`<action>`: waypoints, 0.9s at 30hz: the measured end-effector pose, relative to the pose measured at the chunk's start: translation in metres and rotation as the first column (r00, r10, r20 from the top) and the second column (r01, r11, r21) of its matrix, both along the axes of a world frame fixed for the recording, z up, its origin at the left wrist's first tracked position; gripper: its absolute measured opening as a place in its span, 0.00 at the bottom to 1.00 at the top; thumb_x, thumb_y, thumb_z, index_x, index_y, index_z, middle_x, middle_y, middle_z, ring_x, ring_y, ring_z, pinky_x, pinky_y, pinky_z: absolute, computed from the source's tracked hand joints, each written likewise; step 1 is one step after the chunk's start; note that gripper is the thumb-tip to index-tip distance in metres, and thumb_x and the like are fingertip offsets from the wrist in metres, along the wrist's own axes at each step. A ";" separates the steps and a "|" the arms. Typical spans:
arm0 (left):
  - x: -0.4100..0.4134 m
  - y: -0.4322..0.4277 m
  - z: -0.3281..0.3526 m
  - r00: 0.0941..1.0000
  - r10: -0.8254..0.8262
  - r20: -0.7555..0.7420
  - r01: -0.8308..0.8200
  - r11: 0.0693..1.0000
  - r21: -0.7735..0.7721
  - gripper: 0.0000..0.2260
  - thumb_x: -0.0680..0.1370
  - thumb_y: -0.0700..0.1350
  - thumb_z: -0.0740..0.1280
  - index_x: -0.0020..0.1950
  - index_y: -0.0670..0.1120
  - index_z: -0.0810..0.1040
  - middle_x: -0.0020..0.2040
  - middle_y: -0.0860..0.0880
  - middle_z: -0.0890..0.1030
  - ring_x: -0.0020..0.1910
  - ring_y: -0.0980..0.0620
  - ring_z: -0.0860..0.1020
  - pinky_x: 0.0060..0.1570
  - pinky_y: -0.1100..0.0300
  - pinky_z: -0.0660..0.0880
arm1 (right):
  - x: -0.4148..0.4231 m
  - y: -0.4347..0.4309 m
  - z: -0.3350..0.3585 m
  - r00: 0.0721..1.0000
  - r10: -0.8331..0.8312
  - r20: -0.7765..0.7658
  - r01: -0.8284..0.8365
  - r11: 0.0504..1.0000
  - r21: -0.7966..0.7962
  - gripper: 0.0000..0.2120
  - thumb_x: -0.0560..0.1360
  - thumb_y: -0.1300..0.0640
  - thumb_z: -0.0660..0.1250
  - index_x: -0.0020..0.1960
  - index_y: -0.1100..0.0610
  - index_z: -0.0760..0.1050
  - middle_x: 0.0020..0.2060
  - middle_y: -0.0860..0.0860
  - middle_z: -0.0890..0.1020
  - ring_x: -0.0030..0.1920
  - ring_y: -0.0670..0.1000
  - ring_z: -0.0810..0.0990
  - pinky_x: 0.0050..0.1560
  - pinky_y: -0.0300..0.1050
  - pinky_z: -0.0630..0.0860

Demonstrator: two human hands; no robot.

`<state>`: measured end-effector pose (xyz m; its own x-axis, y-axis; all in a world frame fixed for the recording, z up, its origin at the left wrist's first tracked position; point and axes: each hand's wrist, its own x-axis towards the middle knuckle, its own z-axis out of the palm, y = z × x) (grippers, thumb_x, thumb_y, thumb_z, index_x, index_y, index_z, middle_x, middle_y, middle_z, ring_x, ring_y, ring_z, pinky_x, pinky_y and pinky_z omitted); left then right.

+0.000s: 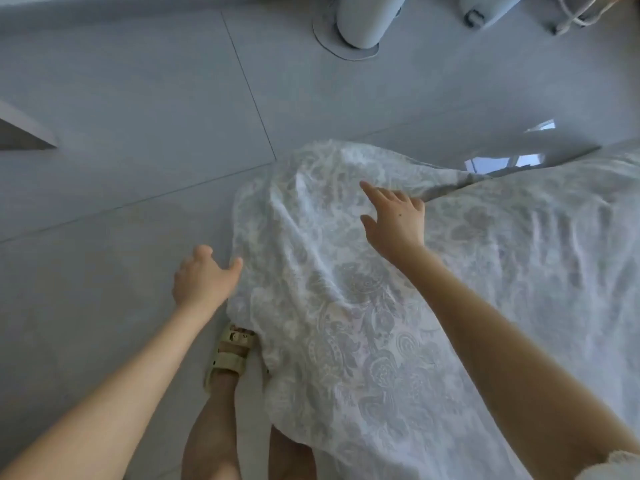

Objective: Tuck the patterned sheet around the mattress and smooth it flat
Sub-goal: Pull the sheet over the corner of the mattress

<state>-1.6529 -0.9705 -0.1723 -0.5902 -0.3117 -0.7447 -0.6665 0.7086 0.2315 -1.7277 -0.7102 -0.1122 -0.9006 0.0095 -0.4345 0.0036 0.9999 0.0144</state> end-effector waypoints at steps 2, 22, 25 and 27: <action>0.002 0.012 -0.012 0.963 0.209 0.172 -0.242 0.950 0.199 0.28 0.77 0.60 0.62 0.68 0.41 0.67 0.67 0.42 0.71 0.65 0.40 0.71 0.58 0.50 0.69 | 0.019 0.006 -0.006 0.994 -0.048 0.102 0.045 0.998 0.033 0.24 0.80 0.49 0.58 0.75 0.48 0.58 0.69 0.49 0.70 0.69 0.55 0.66 0.68 0.54 0.58; 0.023 0.087 -0.014 0.983 0.151 0.103 -0.175 0.941 0.289 0.08 0.76 0.43 0.64 0.41 0.41 0.78 0.33 0.48 0.75 0.38 0.45 0.74 0.37 0.59 0.67 | 0.081 -0.014 -0.037 0.987 -0.143 0.069 0.136 0.986 0.094 0.11 0.75 0.58 0.63 0.34 0.55 0.75 0.31 0.47 0.72 0.38 0.50 0.70 0.45 0.44 0.53; 0.023 0.061 0.013 0.972 0.033 -0.234 0.011 0.982 0.187 0.14 0.78 0.46 0.63 0.34 0.41 0.73 0.27 0.49 0.70 0.31 0.47 0.69 0.29 0.56 0.60 | 0.092 -0.017 -0.029 0.940 -0.171 -0.294 0.140 0.982 -0.125 0.10 0.69 0.58 0.71 0.30 0.58 0.77 0.30 0.49 0.78 0.34 0.51 0.74 0.45 0.42 0.55; 0.030 0.054 0.007 0.960 0.009 -0.278 0.038 0.986 0.165 0.17 0.79 0.47 0.61 0.34 0.39 0.72 0.26 0.48 0.68 0.30 0.45 0.69 0.26 0.56 0.57 | 0.098 -0.020 -0.033 0.946 -0.123 -0.300 0.085 0.987 -0.137 0.08 0.69 0.58 0.73 0.32 0.58 0.79 0.31 0.49 0.80 0.35 0.53 0.76 0.48 0.45 0.58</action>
